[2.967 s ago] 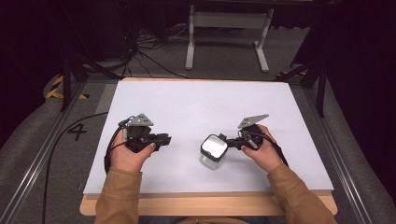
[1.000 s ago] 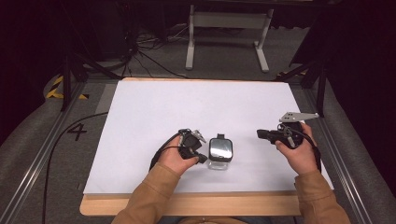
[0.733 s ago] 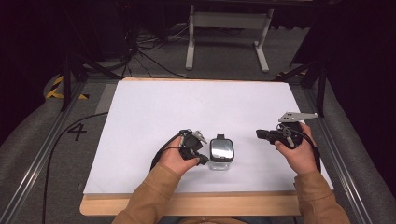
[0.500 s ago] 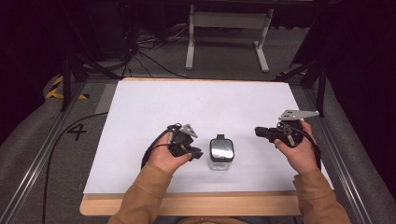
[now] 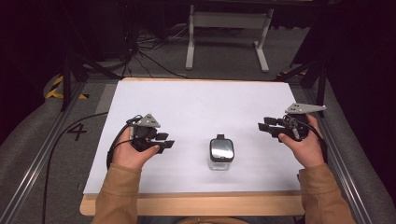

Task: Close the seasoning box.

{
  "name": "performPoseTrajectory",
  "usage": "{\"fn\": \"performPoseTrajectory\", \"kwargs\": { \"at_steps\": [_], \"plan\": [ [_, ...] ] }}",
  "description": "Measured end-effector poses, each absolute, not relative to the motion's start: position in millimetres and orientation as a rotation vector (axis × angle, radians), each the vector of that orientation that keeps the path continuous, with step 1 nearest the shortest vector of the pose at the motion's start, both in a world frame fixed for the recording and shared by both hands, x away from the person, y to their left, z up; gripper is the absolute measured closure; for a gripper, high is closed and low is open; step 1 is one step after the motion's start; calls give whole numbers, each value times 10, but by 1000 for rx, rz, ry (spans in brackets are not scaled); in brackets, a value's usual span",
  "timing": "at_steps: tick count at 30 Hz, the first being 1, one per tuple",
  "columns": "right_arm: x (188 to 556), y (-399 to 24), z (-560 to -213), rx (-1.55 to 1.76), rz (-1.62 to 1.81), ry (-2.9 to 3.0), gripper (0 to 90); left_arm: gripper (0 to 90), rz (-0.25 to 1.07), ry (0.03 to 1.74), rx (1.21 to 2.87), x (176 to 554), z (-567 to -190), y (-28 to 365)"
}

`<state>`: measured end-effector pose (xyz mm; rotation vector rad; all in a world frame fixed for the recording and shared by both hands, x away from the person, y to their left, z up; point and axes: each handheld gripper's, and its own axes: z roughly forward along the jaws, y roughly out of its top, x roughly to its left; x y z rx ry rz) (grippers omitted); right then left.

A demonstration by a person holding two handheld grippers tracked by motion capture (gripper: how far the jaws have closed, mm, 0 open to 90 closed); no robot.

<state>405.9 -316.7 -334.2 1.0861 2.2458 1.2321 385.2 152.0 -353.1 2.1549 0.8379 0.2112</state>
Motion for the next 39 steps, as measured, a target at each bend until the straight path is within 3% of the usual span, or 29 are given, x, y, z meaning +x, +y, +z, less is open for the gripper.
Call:
{"fn": "performPoseTrajectory", "kwargs": {
  "at_steps": [1,8,16,19,27,39],
  "plan": [
    [4100,-3221,-3393,1108,1191,2224,488,543,222,846,2148,3876,-3556,1558],
    [4237,-3411,-3588,1193,1140,2196,442,449,258,933,2109,4014,-3753,1761],
    [4349,-3556,-3813,1257,1053,2202,438,379,276,1047,2074,4159,-3994,1919],
    [4372,-3612,-3901,1341,999,2235,425,304,258,1144,2112,4192,-4030,1918],
    [4380,-3641,-4081,1383,801,2358,382,255,186,1156,2182,4231,-4085,1865],
    [4366,-3602,-4158,1400,686,2416,340,254,185,1107,2210,4210,-4029,1762]
  ]
}}
